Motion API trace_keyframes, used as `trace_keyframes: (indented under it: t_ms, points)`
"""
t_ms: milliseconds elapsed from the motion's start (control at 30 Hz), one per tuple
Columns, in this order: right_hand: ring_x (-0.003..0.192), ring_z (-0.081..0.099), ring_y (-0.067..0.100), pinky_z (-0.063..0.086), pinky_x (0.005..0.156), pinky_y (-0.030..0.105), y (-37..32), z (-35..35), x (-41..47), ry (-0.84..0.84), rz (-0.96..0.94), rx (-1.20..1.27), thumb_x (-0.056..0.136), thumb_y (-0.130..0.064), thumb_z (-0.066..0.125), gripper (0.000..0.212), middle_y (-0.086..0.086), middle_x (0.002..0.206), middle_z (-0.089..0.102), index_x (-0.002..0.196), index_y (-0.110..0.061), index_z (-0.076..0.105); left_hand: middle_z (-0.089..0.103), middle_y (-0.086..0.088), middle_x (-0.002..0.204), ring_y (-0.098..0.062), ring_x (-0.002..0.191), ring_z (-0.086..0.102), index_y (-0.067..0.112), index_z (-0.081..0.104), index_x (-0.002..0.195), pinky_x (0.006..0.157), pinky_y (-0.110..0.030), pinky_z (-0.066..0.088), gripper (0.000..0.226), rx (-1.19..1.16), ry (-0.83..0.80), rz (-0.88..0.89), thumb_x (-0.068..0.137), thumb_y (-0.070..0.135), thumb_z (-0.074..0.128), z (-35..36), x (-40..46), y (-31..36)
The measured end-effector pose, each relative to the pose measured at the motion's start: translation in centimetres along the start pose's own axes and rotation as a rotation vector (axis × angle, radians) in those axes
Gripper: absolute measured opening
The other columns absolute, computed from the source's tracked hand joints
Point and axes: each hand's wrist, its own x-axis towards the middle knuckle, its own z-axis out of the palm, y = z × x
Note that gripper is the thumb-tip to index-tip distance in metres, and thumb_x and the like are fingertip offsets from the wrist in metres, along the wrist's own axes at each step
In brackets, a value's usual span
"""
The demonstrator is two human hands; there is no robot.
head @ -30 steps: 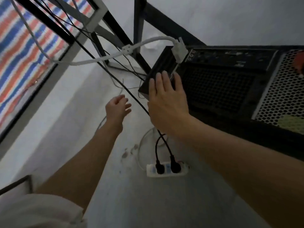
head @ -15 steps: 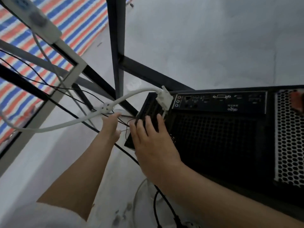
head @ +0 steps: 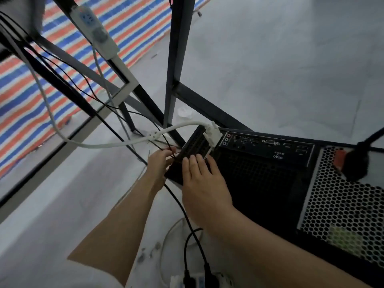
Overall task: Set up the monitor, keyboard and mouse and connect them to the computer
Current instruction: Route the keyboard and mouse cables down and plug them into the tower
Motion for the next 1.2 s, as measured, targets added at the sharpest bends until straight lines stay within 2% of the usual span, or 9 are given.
trace_keyframes:
  t_ms: [100, 367, 667, 733, 800, 833, 900, 1100, 1200]
  points:
    - [0.145, -0.006, 0.033, -0.005, 0.116, 0.048, 2.0, -2.7, -4.2, -0.047, -0.195, 0.003, 0.099, -0.028, 0.028, 0.067, 0.02, 0.156, -0.003, 0.146, 0.001, -0.009, 0.062, -0.007, 0.085, -0.018, 0.082, 0.058, 0.012, 0.059, 0.079, 0.075, -0.032, 0.048, 0.021, -0.114, 0.195, -0.021, 0.089, 0.0, 0.045, -0.2, -6.3, -0.6]
    - [0.146, 0.003, 0.025, -0.002, 0.118, 0.036, 3.8, -3.3, -7.3, -0.107, -0.202, 0.152, 0.097, -0.016, 0.029, 0.062, 0.015, 0.157, 0.007, 0.148, 0.0, -0.002, 0.062, -0.005, 0.079, -0.018, 0.083, 0.06, 0.013, 0.059, 0.087, 0.091, -0.035, 0.048, 0.016, -0.076, 0.422, -0.051, 0.095, 0.01, 0.047, -0.6, -13.0, -2.6]
    - [0.145, 0.001, 0.019, -0.001, 0.115, 0.027, 5.2, -5.6, -11.9, -0.245, -0.316, 0.497, 0.09, -0.015, 0.052, 0.079, 0.002, 0.158, 0.006, 0.15, -0.011, 0.001, 0.068, -0.004, 0.076, -0.023, 0.081, 0.069, 0.006, 0.065, 0.087, 0.085, -0.037, 0.056, 0.022, -0.215, 0.111, 0.014, 0.097, 0.01, 0.046, -0.1, -23.5, 2.0]
    - [0.142, 0.018, 0.02, 0.016, 0.114, 0.029, 5.0, -5.0, -12.1, -0.33, -0.269, 0.734, 0.085, -0.014, 0.057, 0.075, 0.001, 0.152, 0.024, 0.149, -0.017, 0.017, 0.068, -0.002, 0.071, -0.02, 0.075, 0.069, 0.006, 0.065, 0.086, 0.08, -0.035, 0.057, 0.022, -0.317, 0.012, 0.047, 0.096, 0.009, 0.046, 0.5, -24.1, 4.3]
    - [0.118, 0.049, 0.016, 0.038, 0.097, 0.026, 5.0, -4.3, -12.6, -0.388, -0.207, 0.84, 0.087, -0.013, 0.055, 0.042, 0.0, 0.124, 0.054, 0.128, -0.019, 0.048, 0.068, -0.003, 0.068, -0.018, 0.069, 0.069, 0.005, 0.064, 0.084, 0.075, -0.034, 0.058, 0.021, -0.407, -0.033, 0.059, 0.096, 0.009, 0.047, 1.3, -24.2, 6.2]
    - [0.102, 0.057, 0.014, 0.043, 0.087, 0.026, 5.0, -4.4, -12.9, -0.373, -0.19, 0.853, 0.09, -0.013, 0.052, 0.02, -0.001, 0.106, 0.061, 0.108, -0.02, 0.059, 0.067, -0.003, 0.066, -0.018, 0.067, 0.069, 0.005, 0.064, 0.083, 0.074, -0.034, 0.059, 0.021, -0.455, -0.035, 0.065, 0.095, 0.009, 0.048, 1.6, -24.3, 7.2]
    - [0.08, 0.06, 0.01, 0.048, 0.078, 0.026, 5.5, -5.4, -13.4, -0.314, -0.143, 0.899, 0.095, -0.013, 0.046, 0.02, -0.005, 0.083, 0.065, 0.082, -0.02, 0.059, 0.067, -0.004, 0.065, -0.018, 0.066, 0.069, 0.004, 0.064, 0.084, 0.069, -0.032, 0.06, 0.019, -0.507, -0.029, 0.08, 0.095, 0.011, 0.051, 2.1, -24.0, 8.5]
    - [0.068, 0.061, 0.022, 0.052, 0.076, 0.043, 9.3, -13.7, -11.3, 0.041, 0.076, 1.22, 0.093, -0.009, 0.053, 0.022, 0.01, 0.07, 0.068, 0.075, -0.006, 0.066, 0.069, -0.003, 0.091, -0.019, 0.091, 0.068, 0.009, 0.063, 0.108, 0.09, -0.035, 0.052, 0.024, -0.237, -0.149, 0.101, 0.099, 0.024, 0.046, 3.5, -23.2, 9.0]
    - [0.066, 0.061, 0.016, 0.052, 0.079, 0.038, 10.2, -16.6, -10.7, 0.191, 0.218, 1.373, 0.088, -0.01, 0.062, 0.017, 0.004, 0.07, 0.068, 0.073, -0.01, 0.071, 0.065, 0.01, 0.115, -0.009, 0.109, 0.06, 0.026, 0.056, 0.12, 0.099, -0.033, 0.045, 0.027, 0.018, -0.313, 0.175, 0.1, 0.034, 0.04, 7.3, -23.9, 6.3]
